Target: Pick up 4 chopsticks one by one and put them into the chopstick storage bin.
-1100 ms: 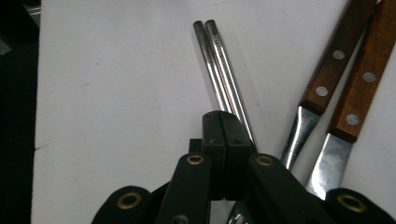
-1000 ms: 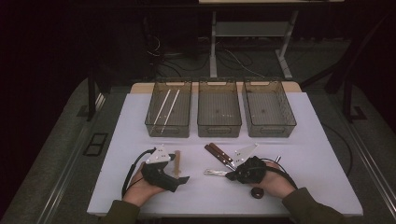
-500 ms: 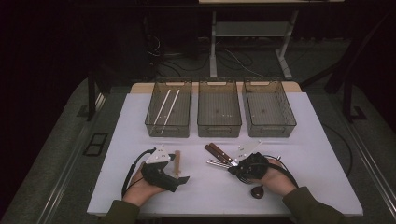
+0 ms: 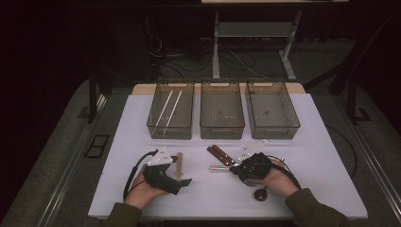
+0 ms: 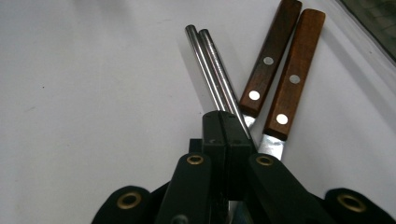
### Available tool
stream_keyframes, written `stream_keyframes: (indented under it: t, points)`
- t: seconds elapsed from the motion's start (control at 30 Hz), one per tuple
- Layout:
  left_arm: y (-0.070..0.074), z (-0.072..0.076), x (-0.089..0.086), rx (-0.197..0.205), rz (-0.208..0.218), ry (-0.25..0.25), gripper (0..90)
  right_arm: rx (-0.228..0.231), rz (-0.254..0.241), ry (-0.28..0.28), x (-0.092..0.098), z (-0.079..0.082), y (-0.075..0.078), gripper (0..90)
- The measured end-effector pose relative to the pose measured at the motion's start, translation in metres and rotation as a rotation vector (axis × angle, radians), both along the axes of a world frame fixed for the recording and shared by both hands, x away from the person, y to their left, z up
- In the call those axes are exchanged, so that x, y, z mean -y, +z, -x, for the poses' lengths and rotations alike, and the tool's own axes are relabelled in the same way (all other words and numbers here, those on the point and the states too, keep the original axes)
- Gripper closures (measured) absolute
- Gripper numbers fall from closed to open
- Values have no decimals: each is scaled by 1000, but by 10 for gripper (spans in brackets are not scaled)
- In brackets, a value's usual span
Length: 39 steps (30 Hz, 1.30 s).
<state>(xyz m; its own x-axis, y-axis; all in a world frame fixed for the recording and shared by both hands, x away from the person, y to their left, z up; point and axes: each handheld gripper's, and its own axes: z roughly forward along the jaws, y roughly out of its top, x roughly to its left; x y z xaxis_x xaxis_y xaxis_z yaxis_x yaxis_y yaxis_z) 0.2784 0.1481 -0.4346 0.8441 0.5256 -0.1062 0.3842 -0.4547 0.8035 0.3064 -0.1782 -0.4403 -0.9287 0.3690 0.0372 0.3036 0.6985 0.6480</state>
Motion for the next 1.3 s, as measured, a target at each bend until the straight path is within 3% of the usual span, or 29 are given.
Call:
stream_keyframes:
  t: [0.13,0.37,0.57,0.73,0.97,1.3]
  points:
    - [0,0,0,0,1,0,21,-1,-3,3,-1,0,0,896]
    - [0,0,0,-1,2,-2,21,-2,-76,-31,20,-4,14,858]
    - [0,0,0,-1,1,-2,21,-2,-63,-66,51,-9,20,802]
    - [0,0,0,-1,-1,-2,21,-30,-46,-70,70,-11,17,769]
    - [0,0,0,-2,-1,-3,21,-39,-5,-30,70,-12,10,775]
    - [0,0,0,-1,-1,-2,22,-42,-6,-9,65,-10,9,787]
